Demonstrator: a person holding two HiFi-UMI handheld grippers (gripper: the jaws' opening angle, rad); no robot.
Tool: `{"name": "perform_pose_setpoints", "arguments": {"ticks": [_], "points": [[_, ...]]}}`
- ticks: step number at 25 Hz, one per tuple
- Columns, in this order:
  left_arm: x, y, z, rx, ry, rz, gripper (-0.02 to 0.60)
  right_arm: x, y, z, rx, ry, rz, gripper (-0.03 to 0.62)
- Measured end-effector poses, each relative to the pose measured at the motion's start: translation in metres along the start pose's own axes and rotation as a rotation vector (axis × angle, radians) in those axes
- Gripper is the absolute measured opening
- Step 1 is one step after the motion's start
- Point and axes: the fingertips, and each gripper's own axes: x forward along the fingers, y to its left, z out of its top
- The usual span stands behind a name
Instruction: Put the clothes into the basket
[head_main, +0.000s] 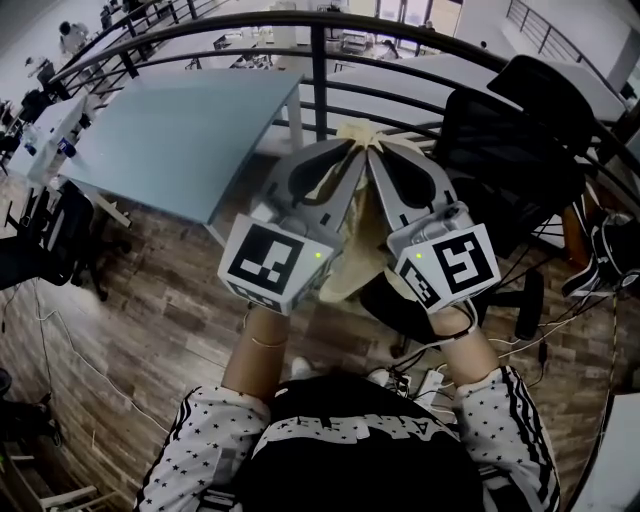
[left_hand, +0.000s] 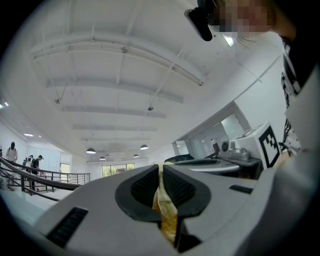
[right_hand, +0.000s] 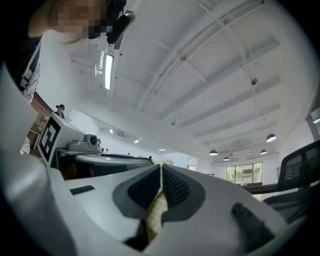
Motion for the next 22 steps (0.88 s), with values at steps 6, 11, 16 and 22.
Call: {"name": "perform_pose_setpoints", "arguments": {"ticks": [6, 11, 16, 22], "points": [[-0.017, 0.012, 0.007, 0.009, -0.014, 0.018, 0.038, 0.01, 0.018, 0.007, -0.007, -0.009, 0.017, 0.031], [-0.034, 0.022, 0.011, 0.009, -0.014, 0.032, 0.038, 0.019, 0.035, 0.013, -0.01, -0.018, 0.029, 0.031], [-0.046, 0.031, 0.017, 0.014, -0.019, 0.042, 0.038, 0.026, 0.048, 0.019, -0.014, -0.026, 0.038, 0.031], [-0.064, 0.041, 0.019, 0.02, -0.018, 0.042, 0.038, 0.035, 0.066, 0.022, -0.014, -0.027, 0.036, 0.031]]}}
